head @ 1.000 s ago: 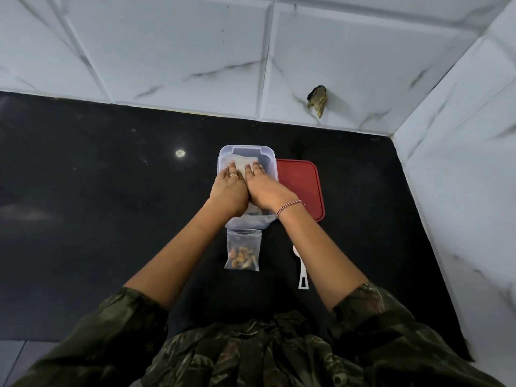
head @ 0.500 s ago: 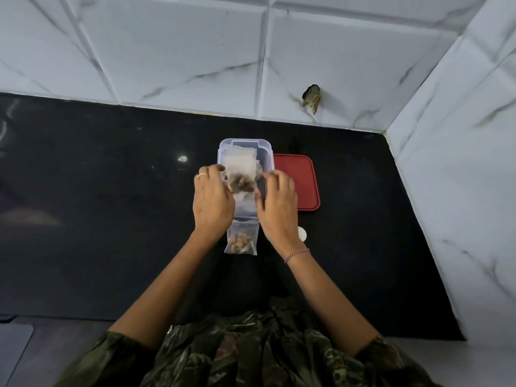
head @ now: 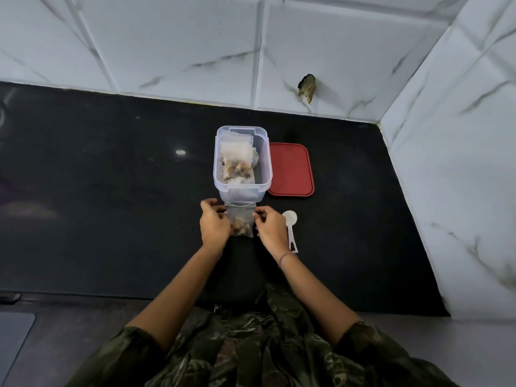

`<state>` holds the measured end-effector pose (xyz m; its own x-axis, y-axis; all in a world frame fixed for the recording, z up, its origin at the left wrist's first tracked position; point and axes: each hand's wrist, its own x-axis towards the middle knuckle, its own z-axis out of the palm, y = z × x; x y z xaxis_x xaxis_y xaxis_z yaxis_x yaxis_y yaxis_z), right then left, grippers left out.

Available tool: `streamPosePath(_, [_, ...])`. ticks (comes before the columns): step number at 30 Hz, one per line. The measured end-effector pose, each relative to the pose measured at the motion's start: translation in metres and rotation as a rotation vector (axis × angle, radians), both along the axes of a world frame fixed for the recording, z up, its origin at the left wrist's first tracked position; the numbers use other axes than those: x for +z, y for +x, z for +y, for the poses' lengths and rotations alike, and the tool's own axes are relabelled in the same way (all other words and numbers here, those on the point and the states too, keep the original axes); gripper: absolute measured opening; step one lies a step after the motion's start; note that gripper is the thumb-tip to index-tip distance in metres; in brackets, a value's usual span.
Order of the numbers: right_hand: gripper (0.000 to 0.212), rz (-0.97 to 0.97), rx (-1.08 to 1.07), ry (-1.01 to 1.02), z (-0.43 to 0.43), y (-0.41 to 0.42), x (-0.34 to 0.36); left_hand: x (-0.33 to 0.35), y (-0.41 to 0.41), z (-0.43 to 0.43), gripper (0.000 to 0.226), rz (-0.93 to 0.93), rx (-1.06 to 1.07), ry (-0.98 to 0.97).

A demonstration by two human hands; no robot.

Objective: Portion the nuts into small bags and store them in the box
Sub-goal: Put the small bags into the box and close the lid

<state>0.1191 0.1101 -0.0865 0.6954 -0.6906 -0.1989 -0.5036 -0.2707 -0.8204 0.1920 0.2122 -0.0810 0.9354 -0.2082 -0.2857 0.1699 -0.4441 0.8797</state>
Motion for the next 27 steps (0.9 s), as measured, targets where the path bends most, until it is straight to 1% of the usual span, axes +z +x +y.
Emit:
streamPosePath(2, [0.017,0.006,-0.02,0.045,0.001,0.003,0.0,0.001,0.001,0.0,0.033,0.027,0.016,-0.017])
streamPosePath(5, [0.006,0.005,-0.043,0.09,0.003,0.005,0.001,-0.002,0.002,0.001,0.035,0.051,0.033,-0.022])
streamPosePath(7, [0.01,-0.019,-0.072,0.111,0.003,0.005,0.002,-0.005,0.003,0.003,0.039,0.083,0.05,-0.031])
streamPosePath(11, [0.022,-0.043,-0.137,0.26,0.003,0.003,0.007,-0.007,0.003,0.006,0.041,0.096,0.041,-0.053])
streamPosePath(13, [0.022,-0.037,-0.135,0.293,0.003,0.004,0.007,-0.008,0.006,0.007,0.038,0.116,0.019,-0.055])
streamPosePath(18, [0.015,-0.023,-0.141,0.276,0.009,0.009,0.005,-0.009,0.011,0.012,0.011,0.144,-0.01,-0.084])
streamPosePath(20, [0.017,-0.02,-0.143,0.259,0.009,0.009,0.005,-0.009,0.011,0.014,0.004,0.127,-0.017,-0.091])
streamPosePath(22, [0.017,-0.046,-0.134,0.246,0.009,0.005,0.009,-0.009,0.01,0.018,0.011,0.081,-0.008,-0.083])
streamPosePath(25, [0.016,-0.138,-0.101,0.262,0.008,-0.003,0.015,-0.007,0.011,0.025,0.002,-0.056,-0.028,-0.116])
streamPosePath(27, [0.016,-0.171,-0.088,0.272,0.008,-0.007,0.016,-0.004,0.011,0.028,0.001,-0.143,-0.07,-0.18])
